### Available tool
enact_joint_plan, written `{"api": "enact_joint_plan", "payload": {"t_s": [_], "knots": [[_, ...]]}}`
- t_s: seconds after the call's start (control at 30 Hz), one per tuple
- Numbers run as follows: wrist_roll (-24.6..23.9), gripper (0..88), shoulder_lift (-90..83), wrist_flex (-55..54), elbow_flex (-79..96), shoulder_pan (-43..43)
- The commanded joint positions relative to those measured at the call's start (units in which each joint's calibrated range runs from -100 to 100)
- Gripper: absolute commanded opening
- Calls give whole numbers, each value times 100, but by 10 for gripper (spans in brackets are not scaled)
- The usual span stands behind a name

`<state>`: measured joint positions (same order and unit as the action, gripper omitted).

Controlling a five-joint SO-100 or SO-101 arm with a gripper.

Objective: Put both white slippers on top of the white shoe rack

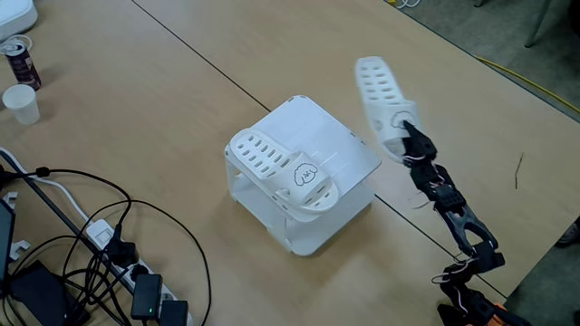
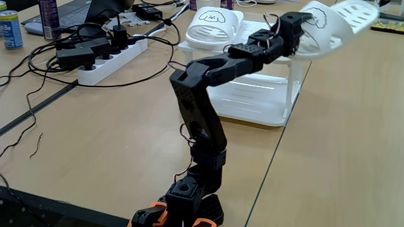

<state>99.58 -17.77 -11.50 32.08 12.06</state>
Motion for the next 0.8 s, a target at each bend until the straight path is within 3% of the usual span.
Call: {"api": "enact_joint_plan", "payload": {"t_s": [0.0, 0.77], "knots": [[42, 8, 385, 46, -1336, -285], [42, 8, 1083, 529, -1868, -1650]]}}
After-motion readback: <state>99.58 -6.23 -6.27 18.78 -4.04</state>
